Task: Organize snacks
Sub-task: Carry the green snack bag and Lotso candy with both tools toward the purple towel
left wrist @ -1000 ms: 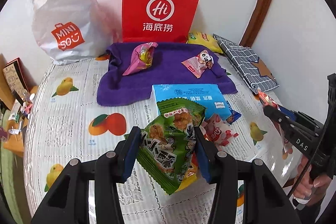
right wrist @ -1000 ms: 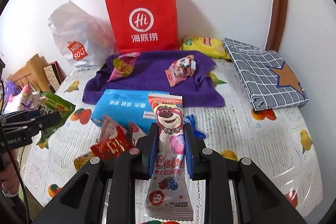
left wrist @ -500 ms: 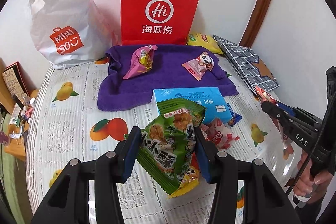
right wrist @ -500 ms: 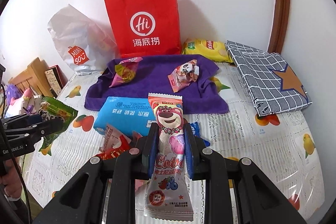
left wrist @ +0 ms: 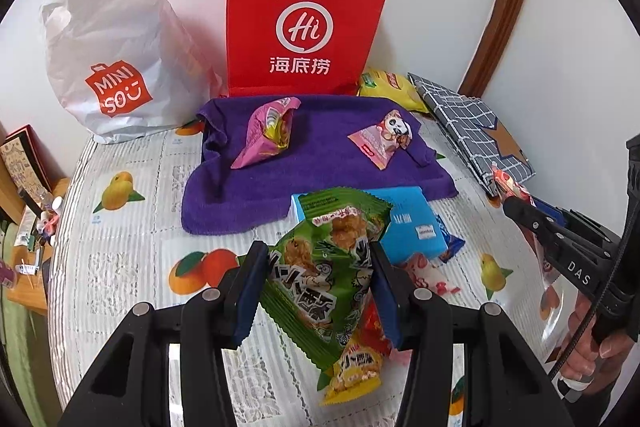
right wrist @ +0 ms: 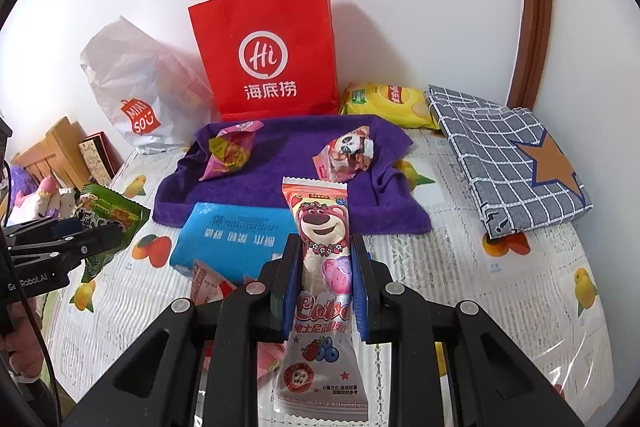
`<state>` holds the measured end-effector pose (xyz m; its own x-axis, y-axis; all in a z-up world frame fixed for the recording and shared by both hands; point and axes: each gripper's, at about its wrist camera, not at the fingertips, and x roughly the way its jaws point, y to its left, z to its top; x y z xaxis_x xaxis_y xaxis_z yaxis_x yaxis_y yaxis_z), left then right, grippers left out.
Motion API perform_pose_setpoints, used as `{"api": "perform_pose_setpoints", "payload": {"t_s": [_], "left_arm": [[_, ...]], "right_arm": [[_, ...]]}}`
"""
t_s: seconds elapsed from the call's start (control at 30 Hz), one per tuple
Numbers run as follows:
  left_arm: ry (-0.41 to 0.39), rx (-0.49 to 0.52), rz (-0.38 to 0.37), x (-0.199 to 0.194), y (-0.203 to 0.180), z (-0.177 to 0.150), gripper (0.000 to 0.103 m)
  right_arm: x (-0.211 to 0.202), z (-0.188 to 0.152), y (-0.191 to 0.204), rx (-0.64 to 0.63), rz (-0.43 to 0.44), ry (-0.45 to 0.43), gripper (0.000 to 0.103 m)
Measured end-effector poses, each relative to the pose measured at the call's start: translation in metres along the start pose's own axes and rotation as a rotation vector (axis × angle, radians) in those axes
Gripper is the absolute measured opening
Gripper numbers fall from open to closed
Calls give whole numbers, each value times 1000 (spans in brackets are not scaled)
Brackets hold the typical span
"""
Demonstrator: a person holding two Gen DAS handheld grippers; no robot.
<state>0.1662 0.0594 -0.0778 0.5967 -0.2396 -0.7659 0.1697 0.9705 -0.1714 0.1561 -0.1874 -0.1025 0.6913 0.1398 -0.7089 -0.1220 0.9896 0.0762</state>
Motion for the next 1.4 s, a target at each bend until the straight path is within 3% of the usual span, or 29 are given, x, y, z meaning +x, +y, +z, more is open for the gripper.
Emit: {"api": "perform_pose_setpoints", "payload": {"t_s": [0.53, 1.03, 1.4], "left_arm": [[-14, -35, 32, 32, 19, 47, 48], [39, -91, 51, 102, 57, 83, 48], [95, -101, 38, 151, 68, 91, 48]], "right_arm": [[41, 41, -11, 11, 12, -7, 24], [126, 77, -23, 5, -10, 53, 23], [186, 77, -29, -20, -12, 106, 23]]}}
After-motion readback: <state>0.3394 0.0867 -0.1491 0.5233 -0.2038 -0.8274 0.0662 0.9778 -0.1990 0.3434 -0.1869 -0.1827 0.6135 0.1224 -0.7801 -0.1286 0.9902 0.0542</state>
